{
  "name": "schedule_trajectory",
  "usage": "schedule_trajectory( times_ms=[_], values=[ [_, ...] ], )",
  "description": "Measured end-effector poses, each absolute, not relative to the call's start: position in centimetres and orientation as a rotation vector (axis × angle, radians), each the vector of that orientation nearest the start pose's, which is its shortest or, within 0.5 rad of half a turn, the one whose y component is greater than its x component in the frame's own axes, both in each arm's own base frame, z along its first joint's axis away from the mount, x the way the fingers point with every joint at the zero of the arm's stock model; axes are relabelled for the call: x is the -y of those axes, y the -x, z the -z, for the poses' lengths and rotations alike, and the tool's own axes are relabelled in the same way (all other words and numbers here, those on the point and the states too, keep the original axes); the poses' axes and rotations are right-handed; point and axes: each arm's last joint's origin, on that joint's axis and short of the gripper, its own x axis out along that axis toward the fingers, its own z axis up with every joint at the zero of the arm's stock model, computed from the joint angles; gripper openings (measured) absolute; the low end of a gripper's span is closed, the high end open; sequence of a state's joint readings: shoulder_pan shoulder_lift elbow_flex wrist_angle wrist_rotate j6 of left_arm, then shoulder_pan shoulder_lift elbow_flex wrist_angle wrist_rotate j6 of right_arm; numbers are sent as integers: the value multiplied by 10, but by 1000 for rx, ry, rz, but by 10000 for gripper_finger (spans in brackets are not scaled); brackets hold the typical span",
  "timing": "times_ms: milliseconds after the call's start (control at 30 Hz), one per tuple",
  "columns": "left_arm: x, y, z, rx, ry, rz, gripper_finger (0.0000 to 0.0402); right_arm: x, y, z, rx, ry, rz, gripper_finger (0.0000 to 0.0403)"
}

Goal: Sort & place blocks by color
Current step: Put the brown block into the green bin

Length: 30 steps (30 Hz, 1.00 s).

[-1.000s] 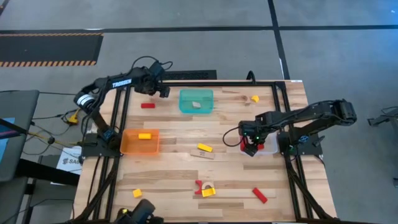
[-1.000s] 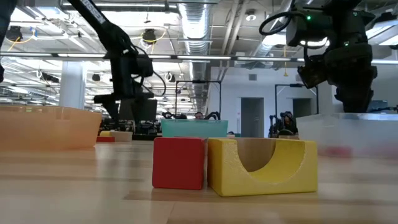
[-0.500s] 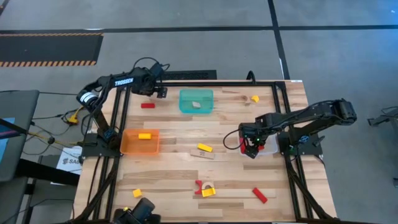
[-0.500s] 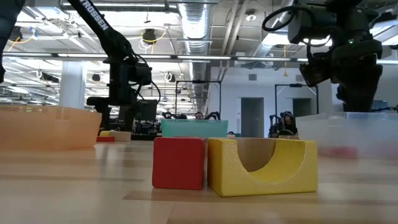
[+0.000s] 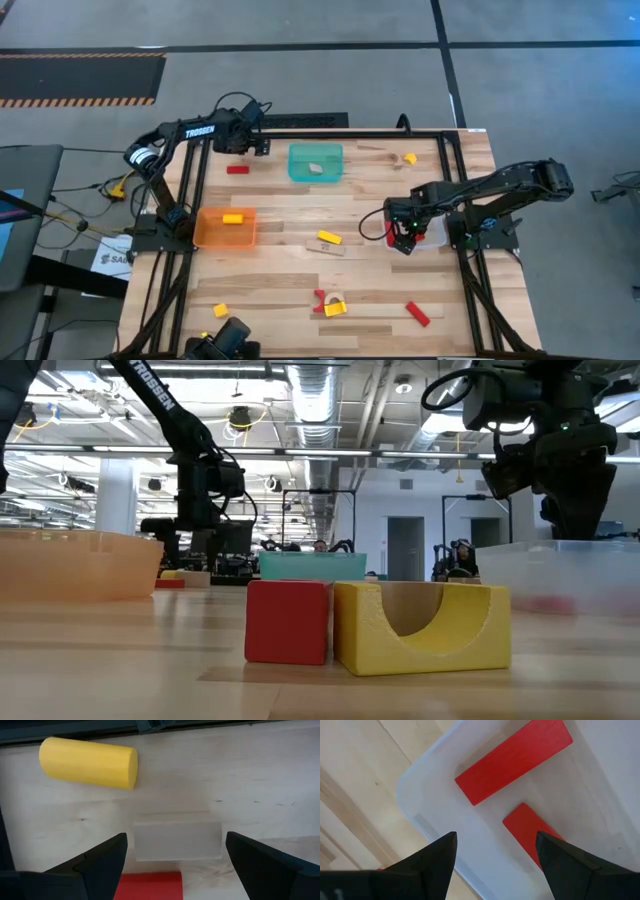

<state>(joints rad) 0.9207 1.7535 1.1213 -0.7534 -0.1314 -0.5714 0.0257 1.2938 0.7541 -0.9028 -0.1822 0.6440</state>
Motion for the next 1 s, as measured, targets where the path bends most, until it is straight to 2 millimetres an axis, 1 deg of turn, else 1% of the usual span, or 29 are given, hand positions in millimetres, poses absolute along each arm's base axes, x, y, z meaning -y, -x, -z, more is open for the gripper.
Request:
schedule_trajectory(
  times_ms=[333, 400, 533, 633, 833, 1000],
  values=[
    [-256, -191, -171, -1051, 1032, -1269, 328, -10, -203, -188, -1431, -640, 296, 292],
    [-257, -191, -166, -1070, 1054, -1255, 328, -10, -204, -188, -1415, -639, 293, 292],
    [-259, -192, -146, -1143, 1085, -1253, 328, -10, -207, -188, -1392, -639, 286, 292],
    [-261, -194, -140, -1153, 1090, -1251, 328, -10, -207, -189, -1391, -639, 285, 292],
    [-257, -200, -142, -1149, 1016, -1297, 328, -12, -207, -189, -1393, -635, 280, 292],
    [-258, -202, -143, -1119, 996, -1306, 328, -12, -207, -189, -1393, -634, 280, 292]
  ],
)
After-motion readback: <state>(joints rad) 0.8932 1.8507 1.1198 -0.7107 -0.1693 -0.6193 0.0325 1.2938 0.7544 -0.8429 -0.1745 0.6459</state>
